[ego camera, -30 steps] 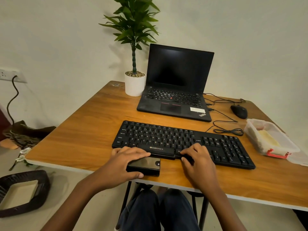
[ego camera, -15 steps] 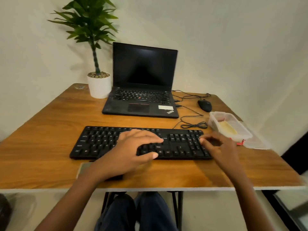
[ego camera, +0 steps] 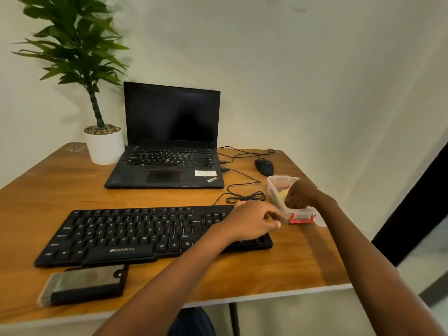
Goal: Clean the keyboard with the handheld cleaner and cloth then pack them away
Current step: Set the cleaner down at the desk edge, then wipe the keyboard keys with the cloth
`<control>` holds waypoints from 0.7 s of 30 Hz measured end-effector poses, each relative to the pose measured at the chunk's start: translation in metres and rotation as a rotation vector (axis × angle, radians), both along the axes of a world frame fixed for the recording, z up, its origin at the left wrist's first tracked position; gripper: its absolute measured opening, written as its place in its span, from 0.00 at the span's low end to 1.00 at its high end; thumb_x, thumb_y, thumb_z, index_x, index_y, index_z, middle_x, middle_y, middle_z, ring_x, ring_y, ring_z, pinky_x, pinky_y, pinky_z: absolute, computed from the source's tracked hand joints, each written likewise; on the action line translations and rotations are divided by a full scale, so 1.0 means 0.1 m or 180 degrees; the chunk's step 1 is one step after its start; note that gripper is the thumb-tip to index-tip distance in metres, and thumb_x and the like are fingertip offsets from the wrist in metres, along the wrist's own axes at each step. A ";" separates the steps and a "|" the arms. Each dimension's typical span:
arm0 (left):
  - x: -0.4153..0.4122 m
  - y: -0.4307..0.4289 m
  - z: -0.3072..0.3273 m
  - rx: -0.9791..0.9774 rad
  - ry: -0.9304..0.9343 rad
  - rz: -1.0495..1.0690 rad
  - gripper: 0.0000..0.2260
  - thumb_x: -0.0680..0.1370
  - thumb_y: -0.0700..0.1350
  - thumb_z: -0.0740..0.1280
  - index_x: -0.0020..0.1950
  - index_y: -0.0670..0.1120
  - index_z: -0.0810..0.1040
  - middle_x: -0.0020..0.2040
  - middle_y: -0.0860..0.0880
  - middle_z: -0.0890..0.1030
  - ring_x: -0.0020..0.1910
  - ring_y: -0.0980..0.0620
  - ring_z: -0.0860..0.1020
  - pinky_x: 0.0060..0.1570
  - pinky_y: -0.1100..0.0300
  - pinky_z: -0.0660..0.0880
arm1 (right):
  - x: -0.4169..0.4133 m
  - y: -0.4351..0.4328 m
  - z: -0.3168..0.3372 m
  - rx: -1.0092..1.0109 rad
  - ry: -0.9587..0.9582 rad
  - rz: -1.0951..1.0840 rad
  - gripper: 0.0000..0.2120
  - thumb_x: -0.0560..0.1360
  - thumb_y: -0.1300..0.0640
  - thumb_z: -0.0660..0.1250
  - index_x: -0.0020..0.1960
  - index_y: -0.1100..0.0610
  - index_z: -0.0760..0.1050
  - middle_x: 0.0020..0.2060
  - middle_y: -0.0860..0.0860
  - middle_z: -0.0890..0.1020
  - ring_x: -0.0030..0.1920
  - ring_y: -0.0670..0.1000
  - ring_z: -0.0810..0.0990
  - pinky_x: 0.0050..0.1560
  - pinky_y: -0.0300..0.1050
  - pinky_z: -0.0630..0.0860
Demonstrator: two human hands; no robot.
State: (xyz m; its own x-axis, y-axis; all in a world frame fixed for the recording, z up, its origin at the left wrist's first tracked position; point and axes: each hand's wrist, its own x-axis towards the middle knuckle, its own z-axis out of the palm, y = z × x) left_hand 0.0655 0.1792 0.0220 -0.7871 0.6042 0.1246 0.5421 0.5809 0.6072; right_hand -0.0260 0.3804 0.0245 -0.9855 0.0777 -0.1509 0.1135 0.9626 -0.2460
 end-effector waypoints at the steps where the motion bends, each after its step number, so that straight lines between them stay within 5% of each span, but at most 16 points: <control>1: 0.00 0.02 -0.01 -0.0007 0.0010 0.0046 0.12 0.78 0.50 0.63 0.60 0.55 0.77 0.58 0.57 0.79 0.57 0.57 0.75 0.66 0.48 0.57 | -0.02 -0.01 -0.01 0.0073 -0.0047 -0.0026 0.15 0.68 0.56 0.73 0.52 0.61 0.78 0.45 0.54 0.80 0.44 0.50 0.79 0.49 0.42 0.77; 8: -0.05 0.06 -0.04 0.0056 0.0003 0.0249 0.11 0.78 0.50 0.63 0.59 0.55 0.78 0.56 0.56 0.80 0.56 0.57 0.75 0.65 0.50 0.57 | -0.02 -0.11 -0.13 0.0348 0.0190 -0.0194 0.09 0.72 0.61 0.69 0.52 0.62 0.78 0.42 0.54 0.79 0.43 0.49 0.77 0.44 0.38 0.72; 17: -0.07 0.01 0.00 0.0105 -0.0013 0.0398 0.10 0.78 0.49 0.63 0.59 0.55 0.79 0.55 0.57 0.80 0.55 0.58 0.75 0.65 0.51 0.55 | -0.10 -0.01 0.01 0.0515 -0.0465 0.0115 0.15 0.72 0.59 0.69 0.57 0.62 0.75 0.51 0.56 0.79 0.48 0.50 0.77 0.51 0.41 0.75; 21: -0.10 -0.02 -0.01 0.0193 -0.0048 0.0404 0.09 0.78 0.49 0.64 0.57 0.54 0.79 0.55 0.58 0.80 0.55 0.58 0.76 0.67 0.49 0.58 | -0.06 0.06 0.08 0.0232 -0.0052 0.0249 0.06 0.73 0.61 0.68 0.49 0.60 0.76 0.44 0.54 0.78 0.46 0.51 0.75 0.47 0.39 0.74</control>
